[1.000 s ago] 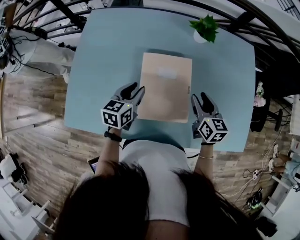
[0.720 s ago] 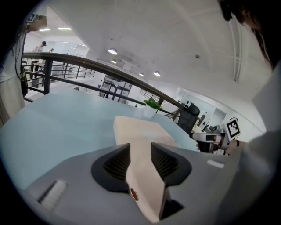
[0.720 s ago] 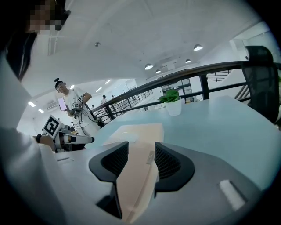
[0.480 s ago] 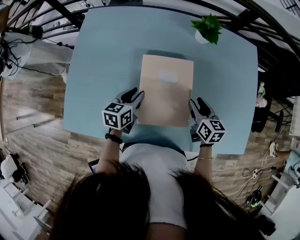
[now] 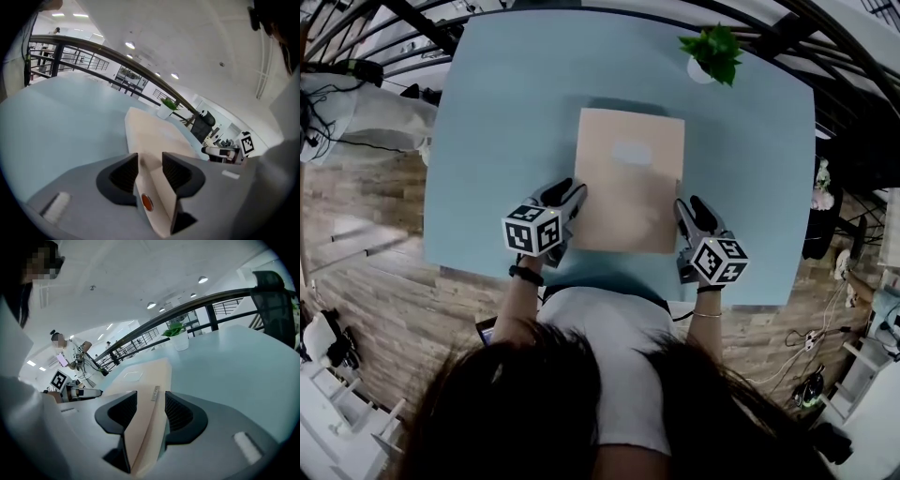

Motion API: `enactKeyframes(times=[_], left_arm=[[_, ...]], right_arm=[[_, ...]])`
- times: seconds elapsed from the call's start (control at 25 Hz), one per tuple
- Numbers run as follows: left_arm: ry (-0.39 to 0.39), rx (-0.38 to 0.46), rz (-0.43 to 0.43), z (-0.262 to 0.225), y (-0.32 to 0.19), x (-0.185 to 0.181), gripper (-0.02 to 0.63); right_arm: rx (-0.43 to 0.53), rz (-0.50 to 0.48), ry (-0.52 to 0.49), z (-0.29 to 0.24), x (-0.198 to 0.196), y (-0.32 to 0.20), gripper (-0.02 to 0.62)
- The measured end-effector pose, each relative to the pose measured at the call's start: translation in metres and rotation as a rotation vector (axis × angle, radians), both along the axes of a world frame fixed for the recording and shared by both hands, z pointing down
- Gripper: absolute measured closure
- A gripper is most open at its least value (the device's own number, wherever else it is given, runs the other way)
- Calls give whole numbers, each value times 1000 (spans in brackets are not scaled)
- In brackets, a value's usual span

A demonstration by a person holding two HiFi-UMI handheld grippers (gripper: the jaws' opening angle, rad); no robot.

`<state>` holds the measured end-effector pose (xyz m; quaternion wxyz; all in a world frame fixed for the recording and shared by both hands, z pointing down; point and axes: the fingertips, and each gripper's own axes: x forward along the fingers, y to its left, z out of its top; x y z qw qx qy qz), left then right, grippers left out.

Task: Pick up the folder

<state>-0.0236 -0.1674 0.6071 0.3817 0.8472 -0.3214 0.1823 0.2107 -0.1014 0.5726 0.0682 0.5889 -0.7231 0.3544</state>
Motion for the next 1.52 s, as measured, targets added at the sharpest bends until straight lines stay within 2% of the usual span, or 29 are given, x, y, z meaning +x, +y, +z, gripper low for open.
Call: enactKeyframes(times=[0.28,0.52,1.16,1.52], left_arm=[[42,-30,-19,9,0,2,437],[15,-26,-47,15,-3,-5,413],[103,-49,-91,18,-2,-9,416],[145,-70,-98,21,-3,-9,416]], right_arm=[[-14,9,-38,8,2,-1,433],[-61,1,-95,19,0,-1,411],[-244,-122,-382,56,-16,-1,271],[-325,-187,-567,57,-24,-2,265]])
